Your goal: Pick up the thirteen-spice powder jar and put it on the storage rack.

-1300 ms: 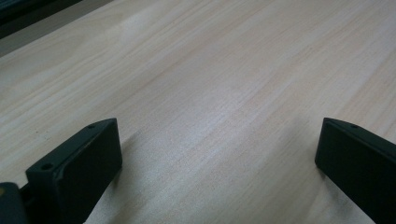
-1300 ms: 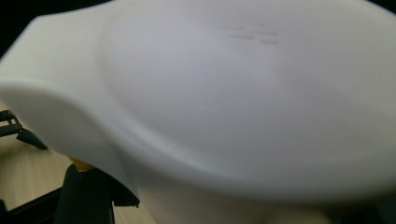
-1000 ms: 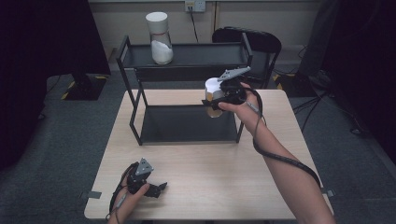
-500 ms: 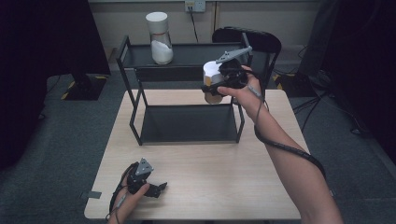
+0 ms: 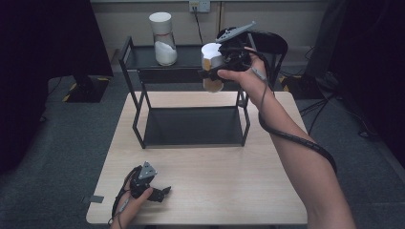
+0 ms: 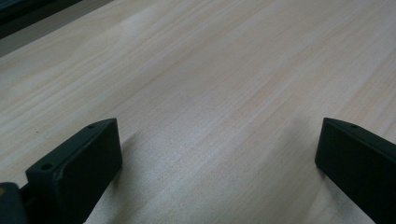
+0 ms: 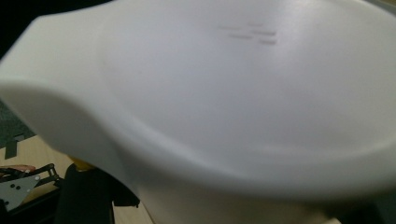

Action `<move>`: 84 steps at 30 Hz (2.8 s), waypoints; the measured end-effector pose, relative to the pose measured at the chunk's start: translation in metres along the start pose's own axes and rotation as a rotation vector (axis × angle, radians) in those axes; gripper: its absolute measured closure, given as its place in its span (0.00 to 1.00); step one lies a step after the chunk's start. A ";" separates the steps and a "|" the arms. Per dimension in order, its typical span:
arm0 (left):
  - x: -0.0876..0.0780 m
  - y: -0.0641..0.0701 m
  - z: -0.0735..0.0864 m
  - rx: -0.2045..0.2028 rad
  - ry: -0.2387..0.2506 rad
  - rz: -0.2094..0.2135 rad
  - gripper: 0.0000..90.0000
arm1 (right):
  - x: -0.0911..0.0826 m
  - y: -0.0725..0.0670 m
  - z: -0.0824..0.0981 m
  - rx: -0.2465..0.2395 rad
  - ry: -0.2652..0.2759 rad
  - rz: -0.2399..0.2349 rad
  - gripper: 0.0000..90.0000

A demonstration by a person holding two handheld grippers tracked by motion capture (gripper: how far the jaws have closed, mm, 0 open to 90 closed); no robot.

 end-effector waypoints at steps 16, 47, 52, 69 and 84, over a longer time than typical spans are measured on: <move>0.000 0.000 0.000 0.000 0.000 0.000 0.00 | 0.008 -0.013 -0.044 -0.043 0.004 -0.025 0.34; 0.000 0.000 0.000 0.001 0.000 0.003 0.00 | 0.043 0.014 -0.077 -0.027 0.011 0.061 0.33; 0.000 0.000 0.000 0.000 0.001 0.002 0.00 | 0.055 0.021 -0.076 -0.017 0.004 0.061 0.33; 0.000 -0.001 0.000 0.004 0.002 0.006 0.00 | 0.072 0.039 -0.060 0.045 0.013 0.064 0.33; 0.000 -0.001 0.000 0.004 0.002 0.006 0.00 | 0.071 0.043 -0.048 0.088 0.051 0.072 0.33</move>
Point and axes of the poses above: each handheld gripper's, and its own axes: x roughly forward along the jaws, z roughly out of its underside, y roughly to its right, the point moved 3 cm from there along x, roughly forward along the jaws, and after that the axes turned 9 degrees about y, right-handed, at the moved point
